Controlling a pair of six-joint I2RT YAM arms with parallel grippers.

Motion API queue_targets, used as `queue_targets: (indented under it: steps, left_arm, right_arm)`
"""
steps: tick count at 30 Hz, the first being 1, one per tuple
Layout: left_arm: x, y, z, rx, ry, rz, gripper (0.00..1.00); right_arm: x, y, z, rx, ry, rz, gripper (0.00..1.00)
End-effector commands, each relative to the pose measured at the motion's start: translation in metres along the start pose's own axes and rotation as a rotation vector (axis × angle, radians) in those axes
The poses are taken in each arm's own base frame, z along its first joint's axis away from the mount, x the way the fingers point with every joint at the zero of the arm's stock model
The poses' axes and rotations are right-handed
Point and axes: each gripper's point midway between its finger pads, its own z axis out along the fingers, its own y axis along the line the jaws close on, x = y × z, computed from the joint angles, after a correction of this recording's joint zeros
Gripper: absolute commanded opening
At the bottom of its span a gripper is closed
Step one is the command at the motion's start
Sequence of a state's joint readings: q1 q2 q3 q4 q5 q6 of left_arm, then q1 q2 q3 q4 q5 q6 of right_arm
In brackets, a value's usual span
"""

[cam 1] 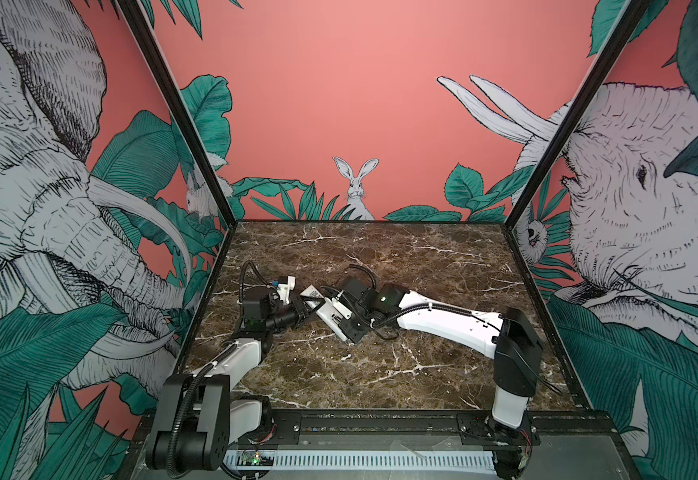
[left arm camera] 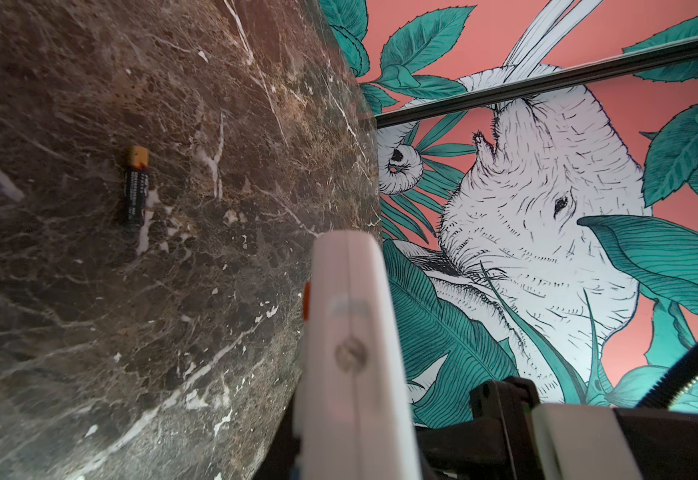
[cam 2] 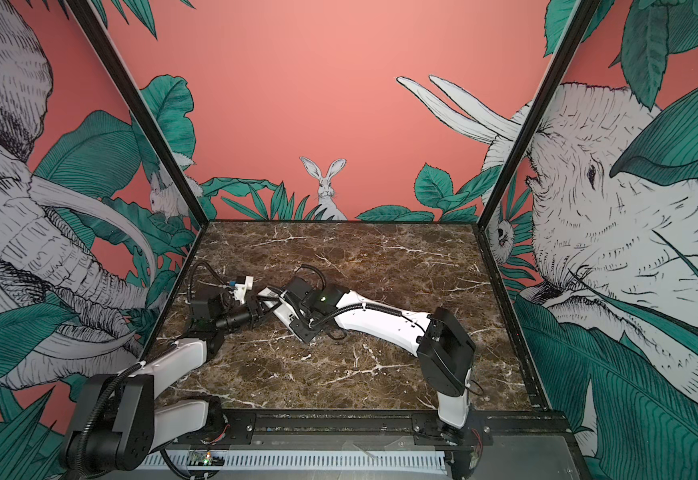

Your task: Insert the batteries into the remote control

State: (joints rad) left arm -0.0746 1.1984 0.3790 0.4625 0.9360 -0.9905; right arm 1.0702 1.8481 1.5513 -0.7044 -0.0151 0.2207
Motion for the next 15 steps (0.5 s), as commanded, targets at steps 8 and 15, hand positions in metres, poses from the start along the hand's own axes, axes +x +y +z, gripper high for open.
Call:
queue_targets:
  steps: [8,15]
  left_arm:
    - [0.0032,-0.0231,-0.003,0.076,0.03,0.04,0.0]
    - [0.0032,-0.0238,-0.003,0.079,0.03,0.037,0.0]
  right_arm:
    - [-0.0136,0.0016,0.011,-0.005,-0.011,-0.003,0.08]
    - [-0.017,0.0024,0.0137,-0.006,-0.013,-0.015,0.06]
